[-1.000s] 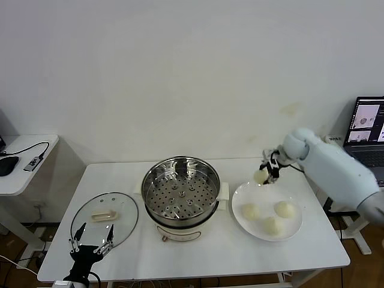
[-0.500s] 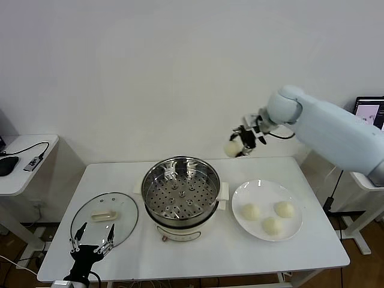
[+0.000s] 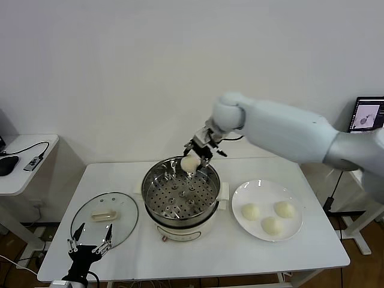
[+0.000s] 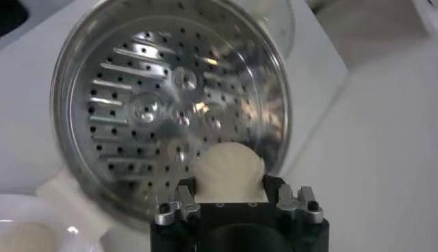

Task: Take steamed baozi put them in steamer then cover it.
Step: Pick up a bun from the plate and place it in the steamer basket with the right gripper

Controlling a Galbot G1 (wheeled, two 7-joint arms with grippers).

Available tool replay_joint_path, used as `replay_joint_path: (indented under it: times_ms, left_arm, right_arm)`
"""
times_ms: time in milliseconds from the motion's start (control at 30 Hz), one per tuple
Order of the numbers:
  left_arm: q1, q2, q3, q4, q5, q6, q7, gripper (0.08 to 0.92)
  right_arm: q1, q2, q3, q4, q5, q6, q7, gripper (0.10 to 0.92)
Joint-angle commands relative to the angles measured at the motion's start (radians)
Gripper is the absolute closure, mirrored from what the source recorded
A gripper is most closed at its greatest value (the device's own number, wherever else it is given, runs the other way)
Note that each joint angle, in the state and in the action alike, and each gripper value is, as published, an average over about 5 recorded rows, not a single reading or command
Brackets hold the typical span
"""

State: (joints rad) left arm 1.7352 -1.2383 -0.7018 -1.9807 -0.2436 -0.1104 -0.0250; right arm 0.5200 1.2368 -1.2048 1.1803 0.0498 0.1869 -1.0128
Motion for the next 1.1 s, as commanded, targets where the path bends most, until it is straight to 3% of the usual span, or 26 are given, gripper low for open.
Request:
replay_joint_path:
  times_ms: [33,233,700,933,1100]
  left_arm:
    - [0.0,0.001,-0.003,-0.001,-0.001,0.0,0.0,0.177]
    - [-0.007,0.001,-0.006,0.002,-0.001,0.0,0.0,0.177]
    - [-0.014,0.002,-0.009,0.011,-0.002,-0.002,-0.001,0.177]
    - [-0.015,-0.002,-0.009,0.01,-0.003,-0.001,-0.002,0.177]
    - [-0.016,-0.002,-0.009,0.008,-0.007,0.0,-0.003,0.177]
  right_arm:
    - [-0.04,0.113,-0.052,-0.115,-0.191,0.195,0.022,0.406]
    - [-0.102,0.15,-0.014,-0.202,-0.321,0.268,0.061,0.406]
    - [-0.158,0.201,0.039,-0.302,-0.467,0.356,0.144,0.378]
    - [-0.148,0.178,0.039,-0.266,-0.434,0.351,0.155,0.224]
    - [-0.022,0.084,-0.001,-0.093,-0.223,0.167,0.081,0.203]
